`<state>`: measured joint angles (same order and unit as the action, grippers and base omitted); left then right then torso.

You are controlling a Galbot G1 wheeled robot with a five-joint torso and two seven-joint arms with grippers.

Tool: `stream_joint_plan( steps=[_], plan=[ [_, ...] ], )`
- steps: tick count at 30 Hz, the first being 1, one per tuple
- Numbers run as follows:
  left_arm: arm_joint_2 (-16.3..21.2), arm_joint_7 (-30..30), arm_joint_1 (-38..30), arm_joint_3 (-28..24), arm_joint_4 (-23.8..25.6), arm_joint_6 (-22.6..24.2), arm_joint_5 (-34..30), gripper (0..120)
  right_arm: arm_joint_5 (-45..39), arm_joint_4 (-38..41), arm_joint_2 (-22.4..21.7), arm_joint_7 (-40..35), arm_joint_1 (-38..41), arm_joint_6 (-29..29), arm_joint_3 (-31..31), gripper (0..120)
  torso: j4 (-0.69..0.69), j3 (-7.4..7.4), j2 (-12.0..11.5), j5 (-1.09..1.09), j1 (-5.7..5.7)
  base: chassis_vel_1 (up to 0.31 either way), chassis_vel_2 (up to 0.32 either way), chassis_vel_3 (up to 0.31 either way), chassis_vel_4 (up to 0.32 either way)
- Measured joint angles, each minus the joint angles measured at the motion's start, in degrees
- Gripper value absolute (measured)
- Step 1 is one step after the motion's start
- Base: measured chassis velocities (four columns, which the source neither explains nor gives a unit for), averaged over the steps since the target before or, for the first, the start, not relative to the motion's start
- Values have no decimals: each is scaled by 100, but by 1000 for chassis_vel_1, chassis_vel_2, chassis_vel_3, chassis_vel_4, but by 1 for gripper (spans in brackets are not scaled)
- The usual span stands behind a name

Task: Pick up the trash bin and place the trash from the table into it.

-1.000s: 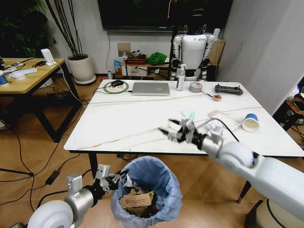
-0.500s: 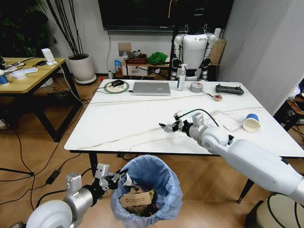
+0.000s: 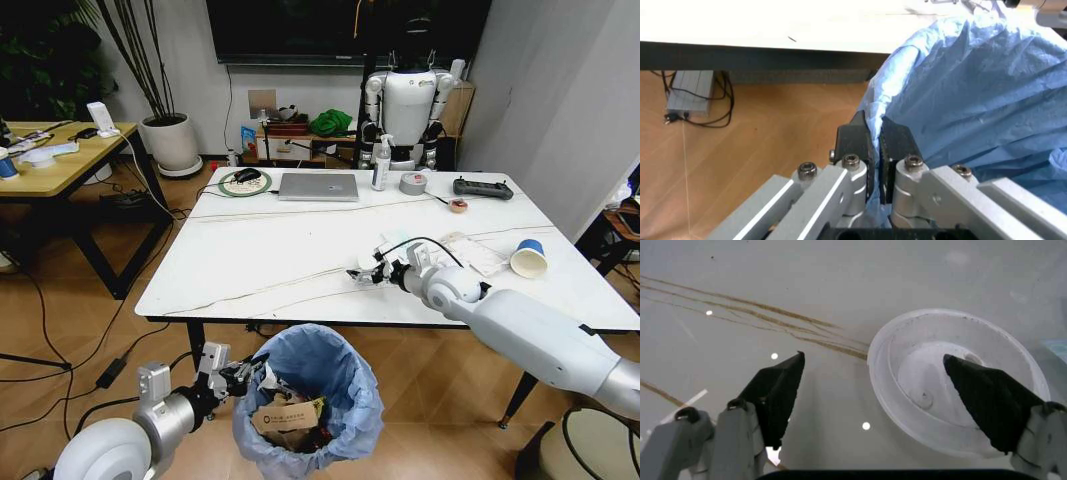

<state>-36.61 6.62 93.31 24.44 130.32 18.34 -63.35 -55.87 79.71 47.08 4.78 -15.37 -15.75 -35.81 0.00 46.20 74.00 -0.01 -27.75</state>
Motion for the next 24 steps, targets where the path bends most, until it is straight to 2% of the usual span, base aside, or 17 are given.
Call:
stream_joint_plan(
  steps=[8, 9, 13, 17, 21, 24],
  plan=[
    [-3, -7, -6, 14, -17, -6, -11, 0, 20, -1, 18, 9, 0, 3, -2, 49, 0, 0, 0, 0, 0, 0, 0, 0, 0],
    [-3, -7, -6, 14, -17, -6, -11, 0, 20, -1, 18, 9, 0, 3, -2, 49, 0, 0, 0, 0, 0, 0, 0, 0, 0],
    [-20, -15, -2, 15, -45, -8, -11, 0, 20, 27, 11, 0, 5, -5, 6, 29, 0, 0, 0, 0, 0, 0, 0, 0, 0],
    [-20, -17, -11, 14, -53, -9, -10, 0, 20, 43, 3, -3, -2, -14, 7, 19, 1, 0, 0, 0, 0, 0, 0, 0, 0],
    [-23, -20, -9, 9, -62, -10, -10, 0, 15, 108, -8, -28, -5, -24, 14, 0, 0, -1, 0, 0, 0, 0, 0, 0, 0],
    [-28, -20, -9, 5, -65, -11, -9, 0, 20, 116, -12, -30, -7, -24, 22, 0, 1, -1, 0, 0, 1, 0, 0, 0, 0]
  ],
)
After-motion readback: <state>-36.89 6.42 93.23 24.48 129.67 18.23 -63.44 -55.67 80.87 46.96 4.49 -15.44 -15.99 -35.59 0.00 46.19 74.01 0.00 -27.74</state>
